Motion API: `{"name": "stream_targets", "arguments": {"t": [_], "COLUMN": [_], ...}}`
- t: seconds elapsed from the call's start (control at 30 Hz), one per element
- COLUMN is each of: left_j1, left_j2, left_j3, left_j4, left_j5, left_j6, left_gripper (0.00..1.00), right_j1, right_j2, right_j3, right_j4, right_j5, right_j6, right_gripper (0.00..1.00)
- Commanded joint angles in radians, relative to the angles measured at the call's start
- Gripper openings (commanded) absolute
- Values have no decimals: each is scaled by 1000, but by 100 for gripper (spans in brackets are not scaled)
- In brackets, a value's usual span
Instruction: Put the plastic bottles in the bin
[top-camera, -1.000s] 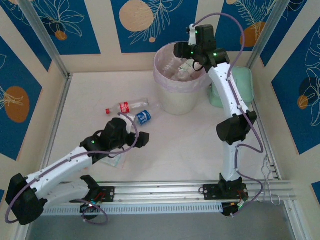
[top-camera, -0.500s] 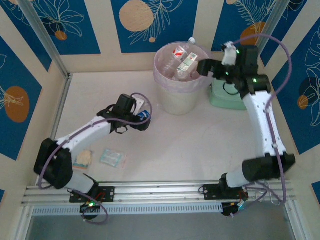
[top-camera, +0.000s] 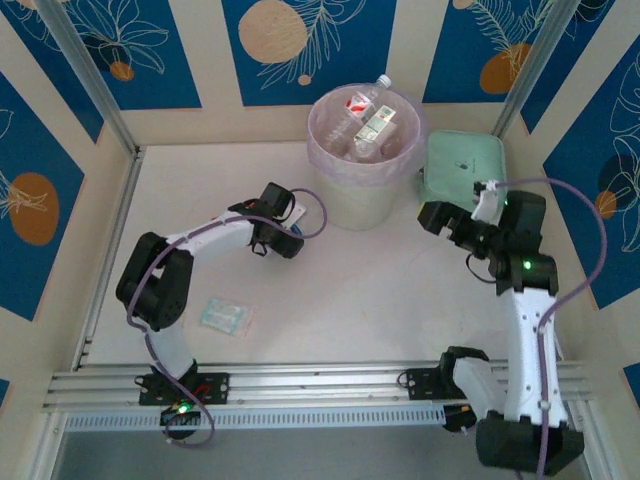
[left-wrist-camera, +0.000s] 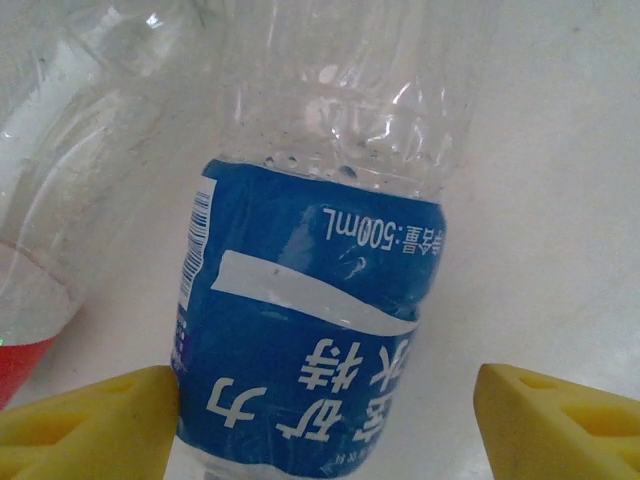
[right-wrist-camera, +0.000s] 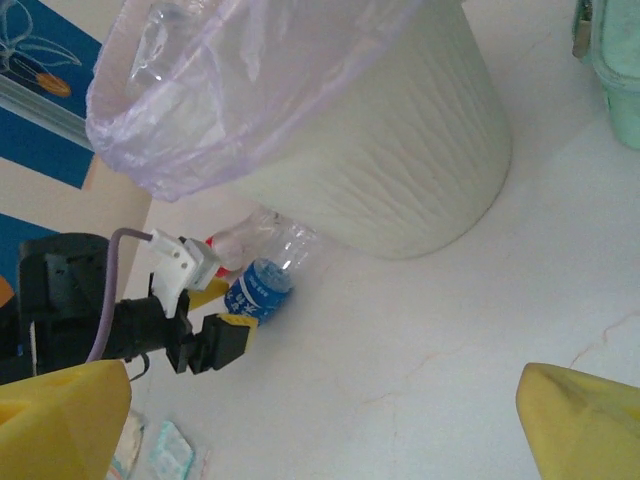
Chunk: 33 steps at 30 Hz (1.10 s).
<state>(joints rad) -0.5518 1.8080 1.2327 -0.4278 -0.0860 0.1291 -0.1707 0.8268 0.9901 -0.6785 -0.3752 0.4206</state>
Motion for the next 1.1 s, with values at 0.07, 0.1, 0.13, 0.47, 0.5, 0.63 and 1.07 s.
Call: {"name": "stream_targets", "arguments": {"t": [0.07, 0.1, 0.13, 0.47, 0.5, 0.63, 1.07], "left_j1": [2, 1, 1, 1, 1, 1, -225], "left_j2": [55, 56, 57, -94, -118, -254, -635], "left_j3": [17, 14, 14, -64, -72, -147, -463], "left_j4": [-17, -15, -16, -4, -6, 16, 330], "left_j5": [37, 39, 43, 86, 91, 152, 368], "left_j6": [4, 2, -1, -37, -48, -129, -414], "left_gripper": [65, 62, 59, 41, 41, 43, 45], "right_j1": [-47, -55, -63, -64, -59, 31, 487], "right_j2": [-107, -116, -121, -129, -129, -135, 122], "right_j3": [-133, -149, -166, -301, -315, -360, -177], "right_j4": [3, 18, 37, 254, 286, 424, 432], "right_j5": [-71, -83, -100, -227, -248, -272, 8], "right_j6": [68, 84, 104, 344, 375, 476, 251], "right_gripper": [99, 99, 99, 100, 100, 100, 99]}}
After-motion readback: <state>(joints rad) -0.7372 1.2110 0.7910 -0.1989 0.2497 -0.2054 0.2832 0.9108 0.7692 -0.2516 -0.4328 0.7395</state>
